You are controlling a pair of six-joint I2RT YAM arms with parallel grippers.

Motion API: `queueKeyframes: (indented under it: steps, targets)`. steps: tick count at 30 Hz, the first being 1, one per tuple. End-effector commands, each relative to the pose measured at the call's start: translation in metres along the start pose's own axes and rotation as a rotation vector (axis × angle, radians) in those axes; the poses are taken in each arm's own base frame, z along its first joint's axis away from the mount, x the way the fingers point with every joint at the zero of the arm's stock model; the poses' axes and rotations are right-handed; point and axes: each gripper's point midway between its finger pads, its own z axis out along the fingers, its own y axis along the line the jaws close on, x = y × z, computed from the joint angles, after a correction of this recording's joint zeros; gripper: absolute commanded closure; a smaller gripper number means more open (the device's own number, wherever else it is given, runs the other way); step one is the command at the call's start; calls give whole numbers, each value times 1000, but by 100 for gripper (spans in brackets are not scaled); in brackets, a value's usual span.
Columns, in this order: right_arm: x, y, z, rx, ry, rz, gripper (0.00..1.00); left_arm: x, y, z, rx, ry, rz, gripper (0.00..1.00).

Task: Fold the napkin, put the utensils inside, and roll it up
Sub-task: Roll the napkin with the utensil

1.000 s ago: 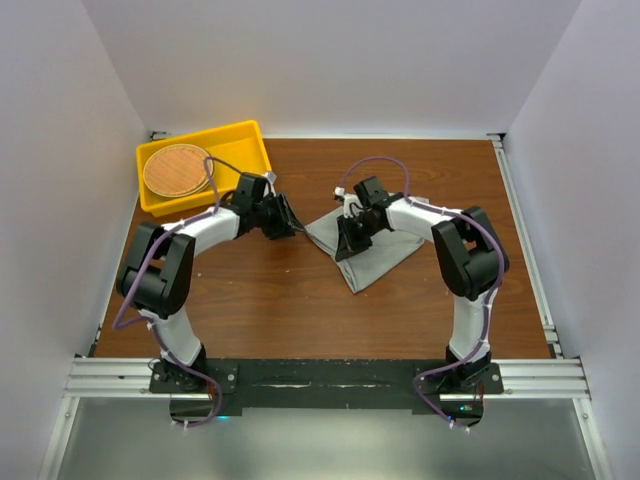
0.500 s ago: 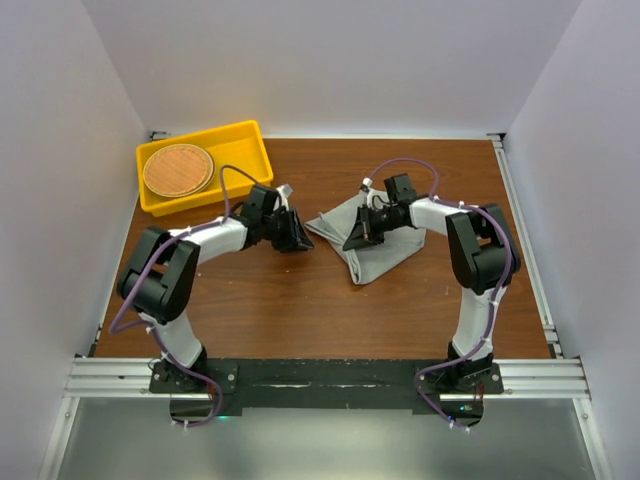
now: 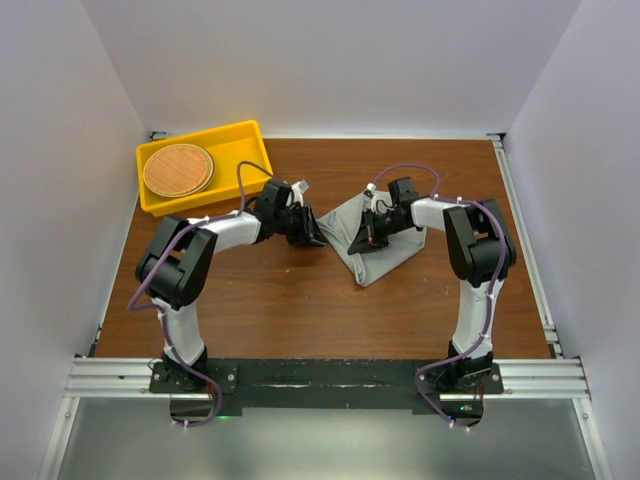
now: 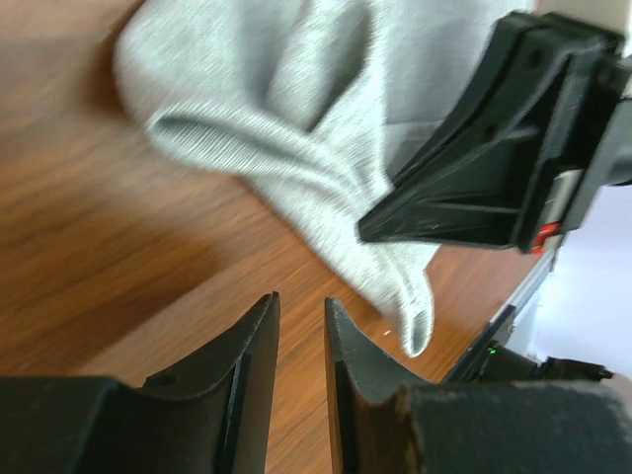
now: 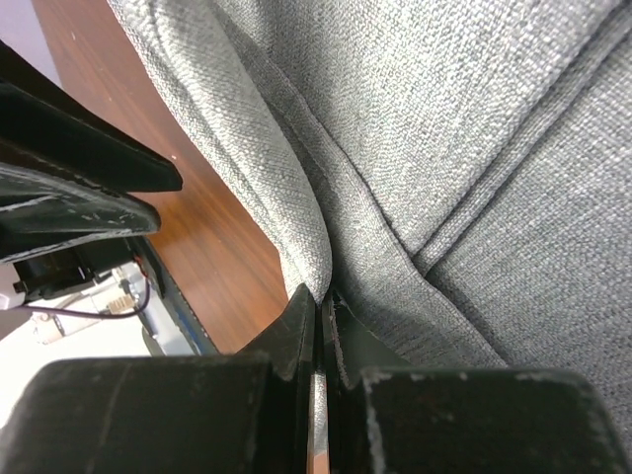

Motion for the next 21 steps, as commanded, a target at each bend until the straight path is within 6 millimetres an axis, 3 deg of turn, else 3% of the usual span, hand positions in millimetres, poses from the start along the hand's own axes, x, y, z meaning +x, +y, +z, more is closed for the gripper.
queueKeyframes:
  steps: [1,8,13,21]
  targets:
    - [2,-26,-1,122,28,-26,100,-21,-42,8,167,-28,42,71]
    - [-8,-32,-7,186,36,-72,100,-22,-51,31,237,-8,-6,74]
    - [-1,-39,-6,202,75,-73,100,-31,-53,42,274,-27,-21,78]
    - [2,-42,-10,237,91,-86,100,-36,-36,64,236,-39,-73,81]
